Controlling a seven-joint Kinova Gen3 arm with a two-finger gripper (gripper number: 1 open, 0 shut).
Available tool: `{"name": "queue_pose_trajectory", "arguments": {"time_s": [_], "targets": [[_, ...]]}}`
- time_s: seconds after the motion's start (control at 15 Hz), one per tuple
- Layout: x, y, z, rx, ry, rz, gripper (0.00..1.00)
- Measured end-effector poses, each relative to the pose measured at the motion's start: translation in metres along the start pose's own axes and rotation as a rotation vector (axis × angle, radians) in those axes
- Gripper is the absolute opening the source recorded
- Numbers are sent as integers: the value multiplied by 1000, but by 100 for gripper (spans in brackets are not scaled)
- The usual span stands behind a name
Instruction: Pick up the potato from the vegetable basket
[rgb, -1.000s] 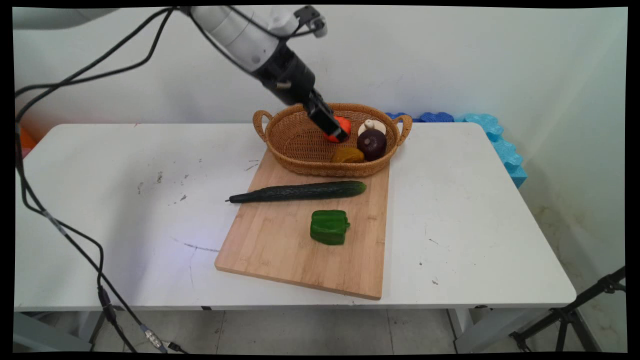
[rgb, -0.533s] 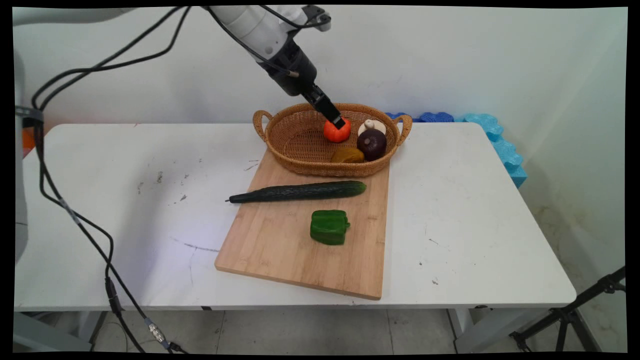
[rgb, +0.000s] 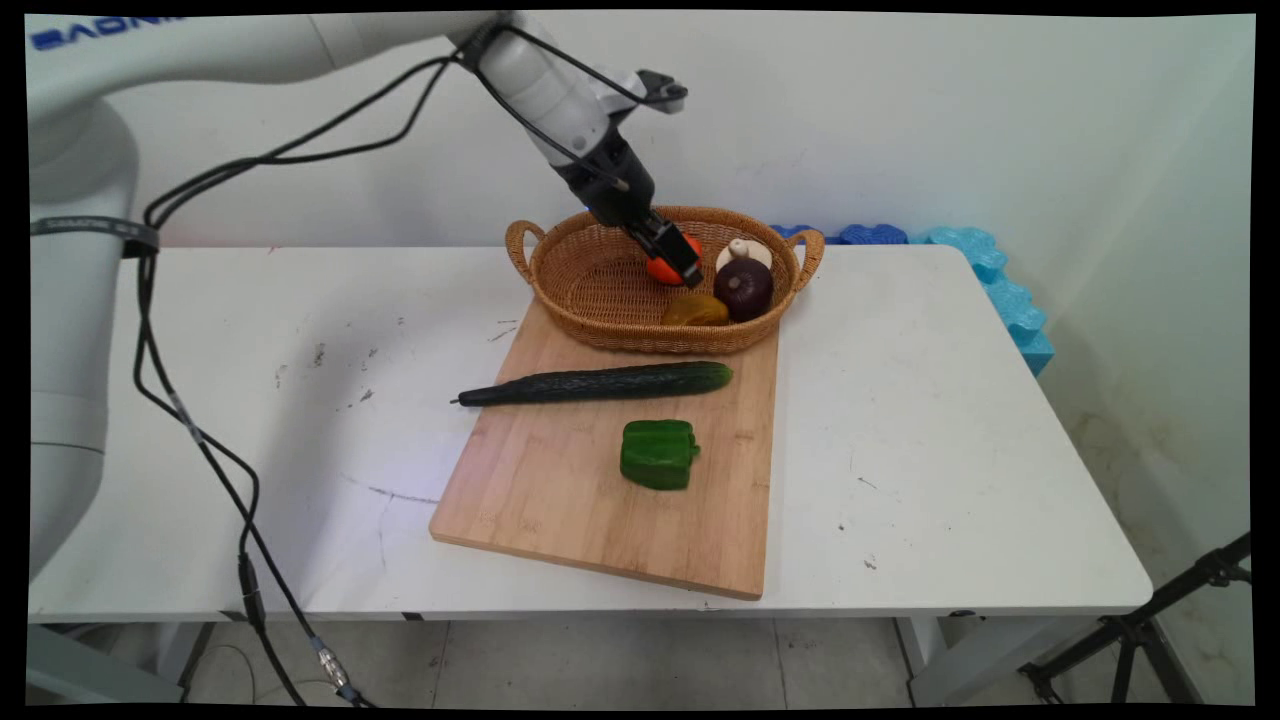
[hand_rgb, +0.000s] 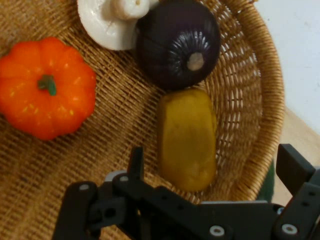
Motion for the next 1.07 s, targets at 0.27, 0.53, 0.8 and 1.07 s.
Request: {"name": "queue_pose_trajectory", "arguments": {"time_s": [0.27,0.53,0.8,1.07], "targets": [[4,-10,27,-19,-12,-24,100],[5,-16,46,-34,-24,-38,100],[4,-19,61,-46,-34,-47,100],[3,-22,71,-52,-44,-48,0]]}}
